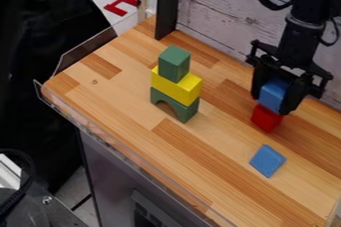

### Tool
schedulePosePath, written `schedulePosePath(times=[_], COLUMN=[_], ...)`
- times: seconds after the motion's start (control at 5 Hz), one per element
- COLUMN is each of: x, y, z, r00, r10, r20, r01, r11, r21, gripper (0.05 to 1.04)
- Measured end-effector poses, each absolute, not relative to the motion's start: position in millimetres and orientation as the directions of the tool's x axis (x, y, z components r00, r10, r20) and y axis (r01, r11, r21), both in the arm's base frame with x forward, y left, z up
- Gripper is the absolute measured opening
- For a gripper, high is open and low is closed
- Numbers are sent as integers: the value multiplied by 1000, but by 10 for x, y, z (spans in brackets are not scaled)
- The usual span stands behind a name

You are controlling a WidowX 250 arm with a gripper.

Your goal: Remove the blue cube from the tower and put it on top of the red cube

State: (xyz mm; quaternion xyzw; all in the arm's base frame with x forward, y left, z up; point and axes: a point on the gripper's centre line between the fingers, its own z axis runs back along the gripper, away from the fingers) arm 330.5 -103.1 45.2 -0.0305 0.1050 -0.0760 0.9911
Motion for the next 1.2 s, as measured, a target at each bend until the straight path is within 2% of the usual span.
schedulePosePath(times=[0.8, 1.0, 1.2], x=[3308, 3330, 3297], y=[-1003, -994, -997], z=[341, 341, 306], r00=[966, 969, 963], r10=[-132, -126, -125], r20=[-225, -214, -238], r01=[115, 110, 108], r11=[990, 990, 990], r21=[-84, -86, -86], gripper=[603, 652, 939])
